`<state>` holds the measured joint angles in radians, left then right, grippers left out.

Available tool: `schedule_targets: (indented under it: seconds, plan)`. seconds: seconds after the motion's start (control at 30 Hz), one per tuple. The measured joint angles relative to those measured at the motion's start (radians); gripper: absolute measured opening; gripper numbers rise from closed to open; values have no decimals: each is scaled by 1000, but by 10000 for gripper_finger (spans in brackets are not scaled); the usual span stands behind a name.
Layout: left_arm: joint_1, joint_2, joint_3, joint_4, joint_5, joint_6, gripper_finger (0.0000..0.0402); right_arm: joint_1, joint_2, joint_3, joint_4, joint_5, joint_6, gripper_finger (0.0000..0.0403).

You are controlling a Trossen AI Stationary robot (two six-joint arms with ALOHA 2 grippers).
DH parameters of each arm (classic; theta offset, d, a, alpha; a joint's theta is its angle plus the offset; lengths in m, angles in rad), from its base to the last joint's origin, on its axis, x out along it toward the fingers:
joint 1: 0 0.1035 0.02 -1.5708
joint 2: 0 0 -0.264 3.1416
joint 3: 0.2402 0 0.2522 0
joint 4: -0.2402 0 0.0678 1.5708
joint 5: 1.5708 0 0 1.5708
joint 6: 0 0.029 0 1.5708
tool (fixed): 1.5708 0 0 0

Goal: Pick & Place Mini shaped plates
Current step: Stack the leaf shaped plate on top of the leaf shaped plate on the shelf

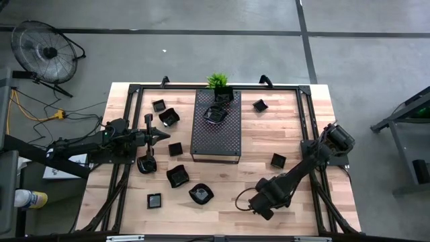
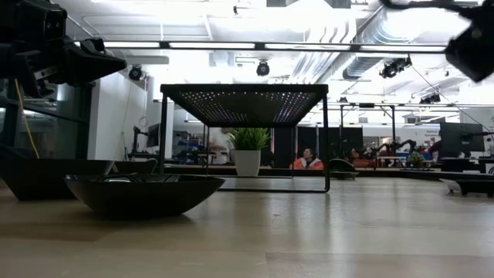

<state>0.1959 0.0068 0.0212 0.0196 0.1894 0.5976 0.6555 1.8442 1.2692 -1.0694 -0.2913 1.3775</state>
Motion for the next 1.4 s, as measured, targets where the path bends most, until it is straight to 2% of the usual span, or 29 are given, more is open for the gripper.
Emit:
schedule_targets:
  seconds: [0.23, 0.6, 0.8, 0.97, 1.1, 1.4]
  plan:
    - [0, 0, 0, 0, 0, 0, 1, 8, 0, 77, -58, 50, -162, 0]
    - [0, 0, 0, 0, 0, 0, 1, 27, 1, 204, -271, 110, -274, 0]
    - [0, 0, 0, 0, 0, 0, 1, 26, 1, 311, -411, 229, -371, 0]
    - [0, 0, 0, 0, 0, 0, 1, -3, 1, 395, -500, 409, -557, 0]
    - [0, 0, 0, 0, 0, 0, 1, -34, 1, 438, -501, 542, -781, 0]
    - [0, 0, 0, 0, 0, 0, 1, -139, 1, 513, -502, 715, -1200, 0]
